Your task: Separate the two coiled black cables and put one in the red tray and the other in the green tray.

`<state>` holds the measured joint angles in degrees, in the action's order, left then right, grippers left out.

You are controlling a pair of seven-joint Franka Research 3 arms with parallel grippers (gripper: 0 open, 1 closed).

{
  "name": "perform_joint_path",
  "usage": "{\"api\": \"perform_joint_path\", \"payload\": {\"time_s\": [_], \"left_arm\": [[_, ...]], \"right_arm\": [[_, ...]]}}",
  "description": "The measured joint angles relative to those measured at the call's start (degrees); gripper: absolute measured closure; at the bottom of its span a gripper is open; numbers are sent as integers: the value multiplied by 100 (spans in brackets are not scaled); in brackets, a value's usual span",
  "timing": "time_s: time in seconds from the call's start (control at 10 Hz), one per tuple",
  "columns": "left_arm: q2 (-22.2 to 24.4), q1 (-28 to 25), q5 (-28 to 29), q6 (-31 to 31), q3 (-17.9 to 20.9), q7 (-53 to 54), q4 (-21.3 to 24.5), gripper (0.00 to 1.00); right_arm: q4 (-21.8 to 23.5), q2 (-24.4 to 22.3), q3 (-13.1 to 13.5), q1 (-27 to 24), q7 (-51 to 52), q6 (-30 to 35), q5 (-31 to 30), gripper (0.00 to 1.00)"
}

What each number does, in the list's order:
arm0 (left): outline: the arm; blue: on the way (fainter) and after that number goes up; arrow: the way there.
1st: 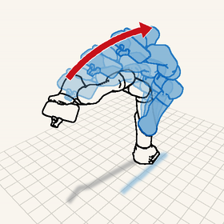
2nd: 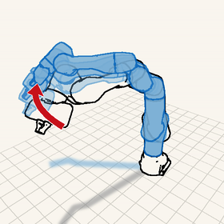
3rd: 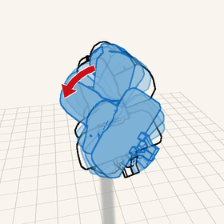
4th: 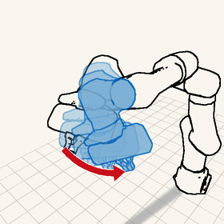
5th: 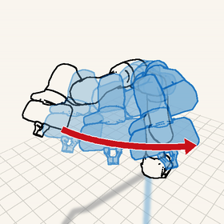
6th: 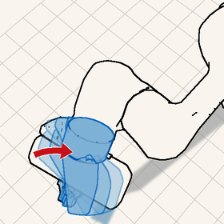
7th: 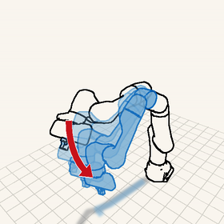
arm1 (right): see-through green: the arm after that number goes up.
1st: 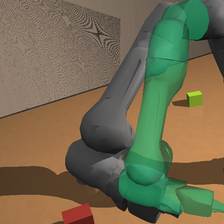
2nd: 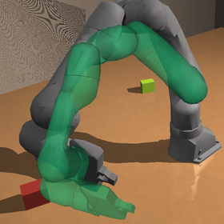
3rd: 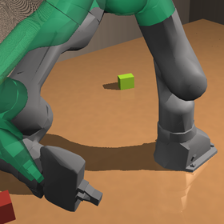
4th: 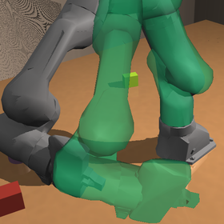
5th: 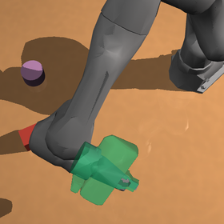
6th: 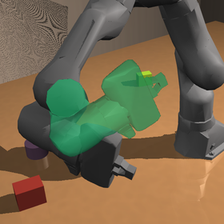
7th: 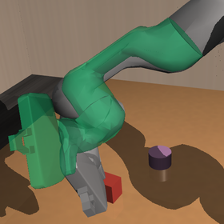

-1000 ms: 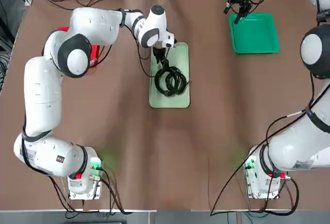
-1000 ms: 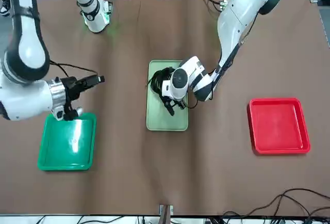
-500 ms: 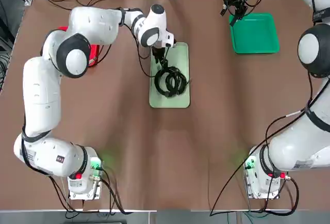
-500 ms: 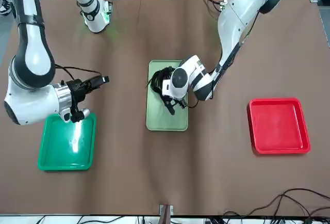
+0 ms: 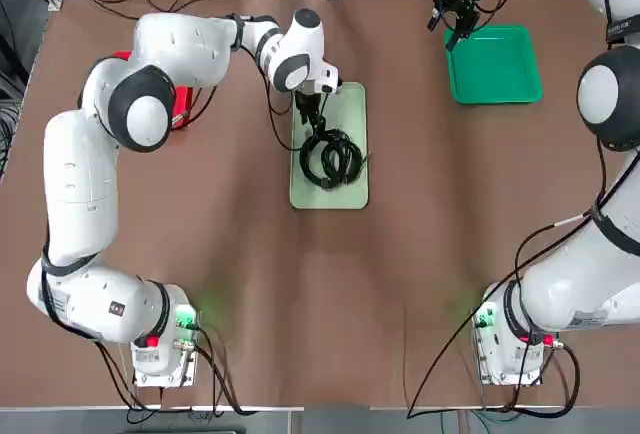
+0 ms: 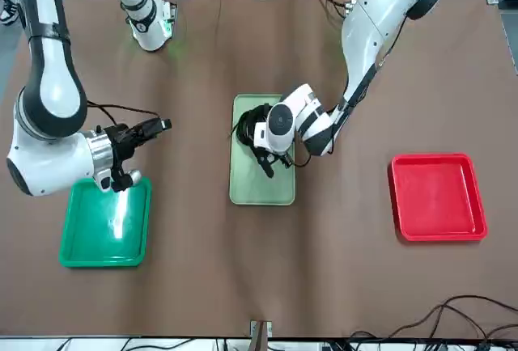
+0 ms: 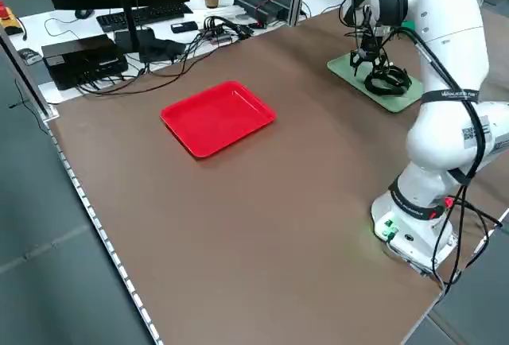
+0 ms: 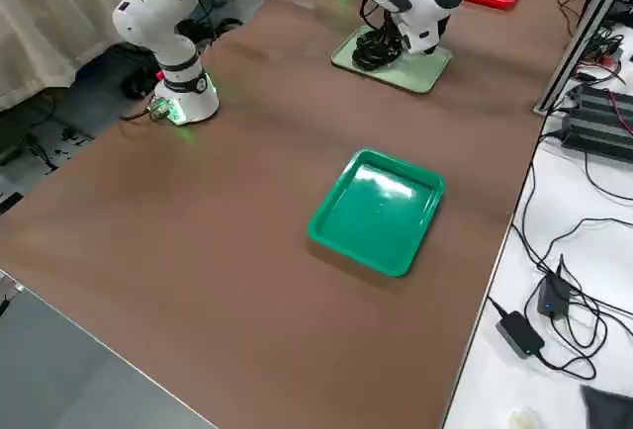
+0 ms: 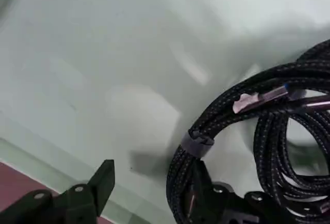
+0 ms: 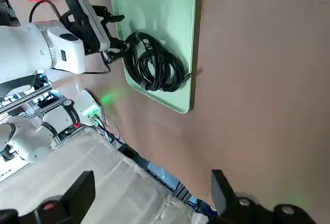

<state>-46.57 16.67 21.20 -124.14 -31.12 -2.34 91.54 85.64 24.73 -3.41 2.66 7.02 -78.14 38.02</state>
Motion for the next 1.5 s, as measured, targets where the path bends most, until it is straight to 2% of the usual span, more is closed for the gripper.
{"api": "perform_joint_path", "payload": {"time_s": [0.6,1.0,1.2,1.3,1.4,1.5], "left_arm": [[-8,174,0,-2,-27,-22,16,30],[-70,281,0,-49,4,-95,15,36],[-114,279,0,-81,21,-101,10,42],[-126,278,13,-96,30,-101,7,47],[-126,274,91,-105,39,-101,-5,65],[-124,268,130,-106,38,-118,-19,78]], "right_arm": [[0,0,0,0,1,-1,0,1],[25,0,-1,8,3,-86,76,1],[149,7,-5,45,5,-243,215,1],[171,6,-6,69,5,-265,228,1],[187,6,-7,85,19,-277,230,1],[201,7,-8,96,92,-323,231,1]]}}
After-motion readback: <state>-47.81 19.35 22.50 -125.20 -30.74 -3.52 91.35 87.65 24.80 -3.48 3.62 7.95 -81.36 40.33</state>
